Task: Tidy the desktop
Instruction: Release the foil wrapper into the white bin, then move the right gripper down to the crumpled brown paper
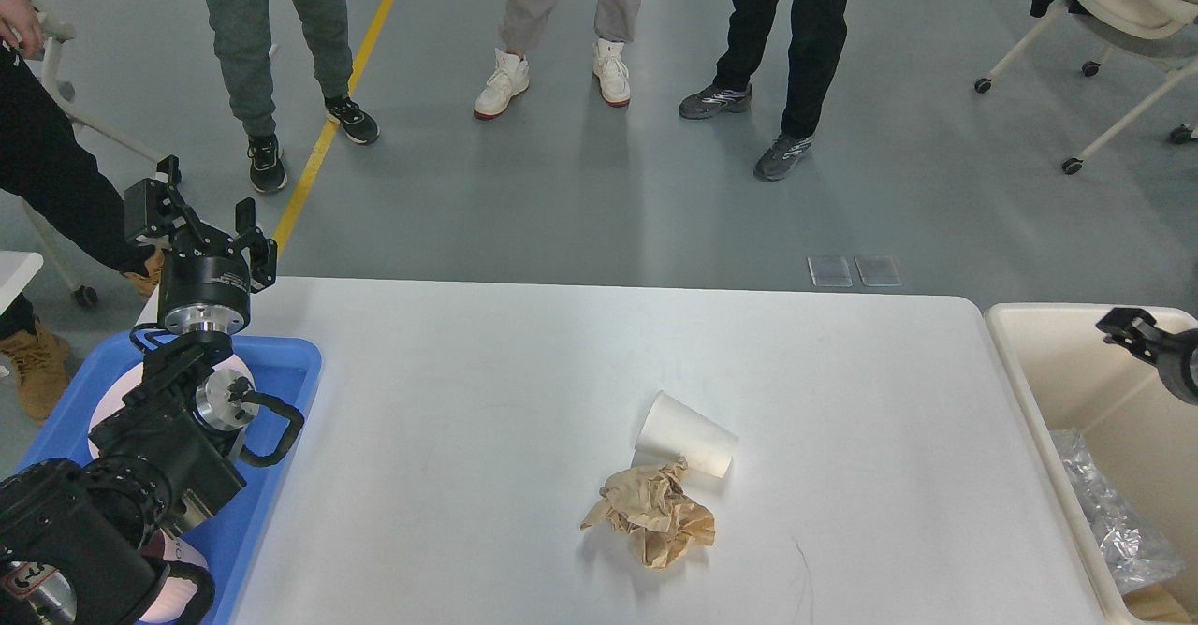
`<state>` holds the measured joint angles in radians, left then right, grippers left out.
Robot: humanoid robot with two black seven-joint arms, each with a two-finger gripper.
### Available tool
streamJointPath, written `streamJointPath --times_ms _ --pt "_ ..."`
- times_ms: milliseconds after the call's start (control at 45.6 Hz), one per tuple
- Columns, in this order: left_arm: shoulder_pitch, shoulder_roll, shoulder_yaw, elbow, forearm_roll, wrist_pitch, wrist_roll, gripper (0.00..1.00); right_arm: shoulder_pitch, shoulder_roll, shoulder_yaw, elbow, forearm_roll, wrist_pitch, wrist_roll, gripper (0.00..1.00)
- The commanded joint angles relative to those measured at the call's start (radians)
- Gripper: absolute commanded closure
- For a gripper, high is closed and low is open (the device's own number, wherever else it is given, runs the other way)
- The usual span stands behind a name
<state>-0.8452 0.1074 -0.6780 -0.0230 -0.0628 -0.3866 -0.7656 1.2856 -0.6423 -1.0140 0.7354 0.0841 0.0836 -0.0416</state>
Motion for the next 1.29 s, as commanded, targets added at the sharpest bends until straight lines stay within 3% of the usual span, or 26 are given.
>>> streamJointPath --times_ms 0,132,460,833,1074,1272 --pt "0.000 0.000 0.000 0.000 0.000 0.000 0.000 0.04 0.182 0.087 -0.103 0.084 0.000 0.057 0.000 0.00" --pt "0.000 0.000 0.000 0.000 0.000 0.000 0.000 0.04 0.337 0.187 -0.172 0.183 0.002 0.166 0.000 0.00" --pt "0.000 0.000 0.000 0.000 0.000 0.000 0.000 0.04 0.601 0.381 -0.193 0.361 0.002 0.564 0.000 0.00" --pt "0.000 0.000 0.000 0.000 0.000 0.000 0.000 0.04 0.860 0.411 -0.195 0.522 0.002 0.706 0.002 0.00" --pt "0.000 0.000 0.000 0.000 0.000 0.000 -0.001 0.04 0.775 0.431 -0.163 0.519 0.000 0.667 0.000 0.00" --pt "0.000 0.000 0.000 0.000 0.000 0.000 0.000 0.04 0.591 0.524 -0.121 0.515 -0.007 0.440 -0.008 0.00"
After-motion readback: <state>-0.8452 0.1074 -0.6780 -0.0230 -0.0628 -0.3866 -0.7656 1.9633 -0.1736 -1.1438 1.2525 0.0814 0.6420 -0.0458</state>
